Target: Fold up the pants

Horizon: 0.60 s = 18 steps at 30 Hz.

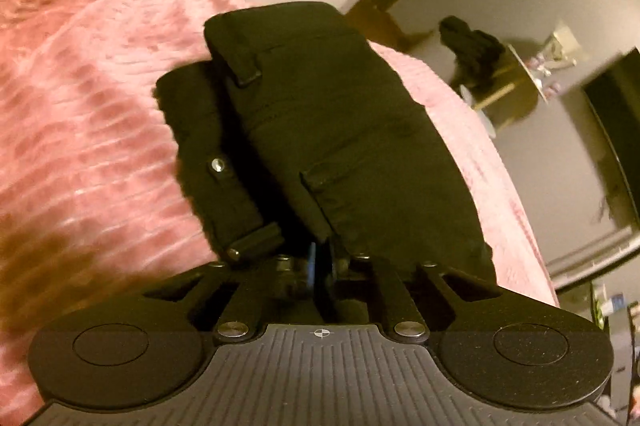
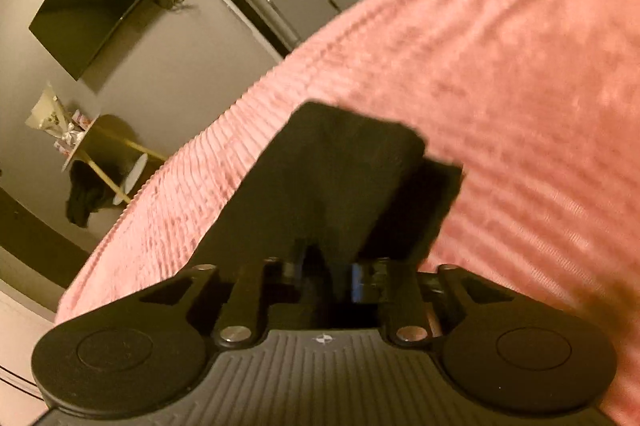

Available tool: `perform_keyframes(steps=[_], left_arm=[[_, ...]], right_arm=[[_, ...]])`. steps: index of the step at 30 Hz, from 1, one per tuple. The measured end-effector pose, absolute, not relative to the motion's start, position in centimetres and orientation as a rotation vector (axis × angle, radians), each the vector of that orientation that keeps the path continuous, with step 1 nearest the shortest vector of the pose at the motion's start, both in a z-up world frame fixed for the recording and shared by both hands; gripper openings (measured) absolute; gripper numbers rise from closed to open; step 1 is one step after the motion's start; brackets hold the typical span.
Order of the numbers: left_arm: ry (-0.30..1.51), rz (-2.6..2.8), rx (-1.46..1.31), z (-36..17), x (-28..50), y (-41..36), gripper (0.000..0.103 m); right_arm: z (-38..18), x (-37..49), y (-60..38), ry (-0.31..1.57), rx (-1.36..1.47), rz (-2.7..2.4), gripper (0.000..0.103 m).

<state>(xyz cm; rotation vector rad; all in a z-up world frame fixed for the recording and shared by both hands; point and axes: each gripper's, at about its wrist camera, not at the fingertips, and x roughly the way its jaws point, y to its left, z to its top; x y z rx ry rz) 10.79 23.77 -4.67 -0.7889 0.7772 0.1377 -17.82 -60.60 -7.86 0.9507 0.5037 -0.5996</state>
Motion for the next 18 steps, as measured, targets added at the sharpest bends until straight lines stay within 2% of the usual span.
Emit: perform_keyframes(steps=[2,3,5,6,7,8,10,13,18], left_arm=[[0.779,0.135,-0.806,-5.0,11.1,23.7,0.027],[0.78,0.127,-0.824,-5.1,11.6,23.6,0.038],[0.784,0.138,-0.876,-5.5,12.3,23.8,0.04],[0.783,0.146,-0.897,-5.6,12.5,23.8,0.038],[0.782,0.158,-0.915,-5.7,12.6,23.9,0.027],[0.782,0.178,-0.925,-5.8,12.6,24.0,0.022],[0.77,0.189,-0.93,-5.9,12.2,24.2,0.007],[0.727,0.18,-0.891,-4.8,11.2,24.2,0.004],[0.618,0.125,-0.881,-2.5,7.9,25.0,0.003]], right_arm=[[-8.1,-17.5,-60.4,0.493,0.974,-0.58,0.025],[-8.2,-17.4,-60.4,0.486,0.987,-0.573,0.025],[-8.3,-17.3,-60.7,0.476,1.018,-0.557,0.021],[-8.2,-17.1,-60.5,0.474,1.018,-0.562,0.017],[-7.9,-17.0,-60.4,0.474,1.004,-0.566,0.01],[-7.5,-16.7,-60.2,0.474,0.984,-0.572,0.006],[-6.5,-16.7,-59.9,0.462,0.933,-0.579,0.004],[-4.8,-17.1,-59.4,0.437,0.841,-0.594,0.004],[-3.5,-17.7,-58.6,0.399,0.723,-0.638,0.004]])
